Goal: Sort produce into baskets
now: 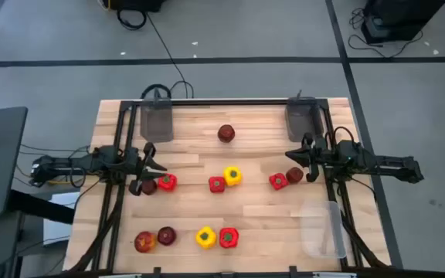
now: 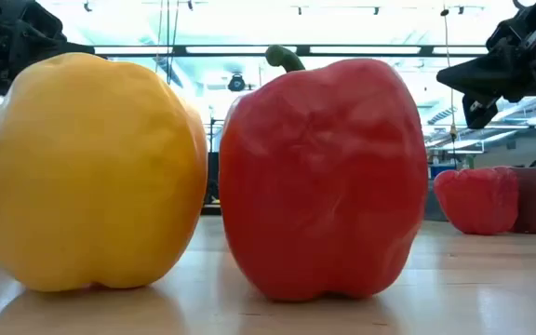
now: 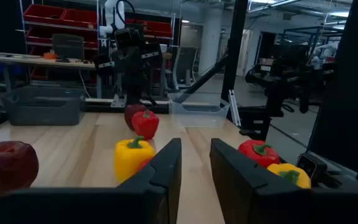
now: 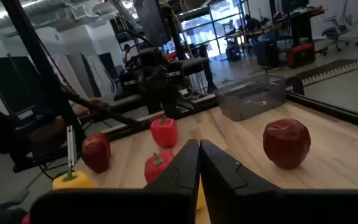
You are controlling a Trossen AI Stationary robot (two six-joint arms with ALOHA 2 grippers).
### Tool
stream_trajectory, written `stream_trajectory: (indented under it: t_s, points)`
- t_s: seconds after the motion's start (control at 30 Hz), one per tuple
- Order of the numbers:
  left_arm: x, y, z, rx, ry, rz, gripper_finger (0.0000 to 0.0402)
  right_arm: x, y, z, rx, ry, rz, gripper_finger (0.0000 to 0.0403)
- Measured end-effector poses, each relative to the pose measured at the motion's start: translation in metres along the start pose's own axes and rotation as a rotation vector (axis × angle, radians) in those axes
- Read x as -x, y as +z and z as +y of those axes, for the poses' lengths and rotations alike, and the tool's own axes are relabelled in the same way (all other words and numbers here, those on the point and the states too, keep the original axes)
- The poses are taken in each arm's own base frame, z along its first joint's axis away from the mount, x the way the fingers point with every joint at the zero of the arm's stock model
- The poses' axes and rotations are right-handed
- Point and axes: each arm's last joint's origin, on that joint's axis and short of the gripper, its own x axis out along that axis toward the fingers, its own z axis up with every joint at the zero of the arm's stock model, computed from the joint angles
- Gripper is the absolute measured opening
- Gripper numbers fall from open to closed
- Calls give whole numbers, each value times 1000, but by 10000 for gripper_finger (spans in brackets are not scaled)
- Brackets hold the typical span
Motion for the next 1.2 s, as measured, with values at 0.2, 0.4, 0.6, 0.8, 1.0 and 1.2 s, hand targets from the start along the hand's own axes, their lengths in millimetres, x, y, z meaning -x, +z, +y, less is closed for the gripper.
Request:
stream_trajectory:
  t_s: [0.2,0.4,0.6,0.8,1.0,1.2]
  points:
    - [0,0,0,0,0,0,90,0,0,0,0,0,0,26]
    - [0,0,0,0,0,0,90,0,0,0,0,0,0,26]
    - [0,0,0,0,0,0,90,0,0,0,0,0,0,26]
    - [0,0,0,0,0,0,90,0,0,0,0,0,0,26]
    - [0,0,0,0,0,0,90,0,0,0,0,0,0,26]
    - [0,2,0,-3,4,-16,90,0,0,0,0,0,0,26]
